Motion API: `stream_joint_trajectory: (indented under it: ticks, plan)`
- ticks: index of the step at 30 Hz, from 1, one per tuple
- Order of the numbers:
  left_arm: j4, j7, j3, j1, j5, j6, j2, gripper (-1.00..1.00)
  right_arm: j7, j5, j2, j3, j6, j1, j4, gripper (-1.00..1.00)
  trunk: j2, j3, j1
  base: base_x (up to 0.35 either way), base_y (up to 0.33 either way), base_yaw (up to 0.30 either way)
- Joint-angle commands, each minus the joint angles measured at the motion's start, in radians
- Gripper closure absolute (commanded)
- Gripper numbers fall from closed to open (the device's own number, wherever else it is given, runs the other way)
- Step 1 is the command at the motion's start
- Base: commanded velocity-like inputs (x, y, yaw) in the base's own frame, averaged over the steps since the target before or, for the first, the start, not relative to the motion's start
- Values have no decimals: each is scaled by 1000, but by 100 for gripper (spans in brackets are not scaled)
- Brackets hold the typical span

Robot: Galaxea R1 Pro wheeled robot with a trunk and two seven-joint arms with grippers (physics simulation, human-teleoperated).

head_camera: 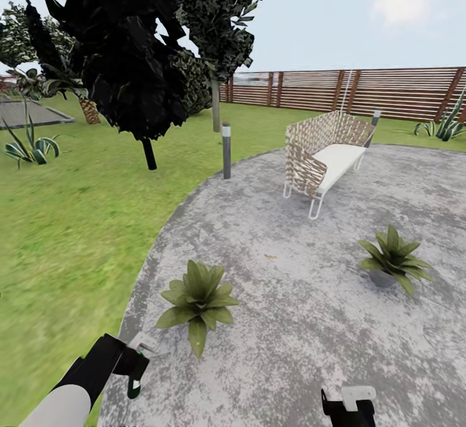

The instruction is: Pick up the pesticide atomizer in the garden and spray insectifuge to fully cover both potted plants in the garden.

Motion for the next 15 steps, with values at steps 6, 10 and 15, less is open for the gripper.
stream_joint_trajectory:
  ticks: [6,10,15]
  plan:
    - [3,-14,3,-1,-9,3,-4,100,-4,10,0,-7,-3,-1,1,-100,0,-1,0,64,-64,8]
    - [1,-13,3,-1,-10,3,-3,100,-4,10,0,-7,-3,-1,2,-100,0,-1,0,136,-200,0]
    - [0,-12,4,-1,-9,4,-2,100,-4,10,0,-7,-3,-1,2,-100,0,-1,0,60,-47,0]
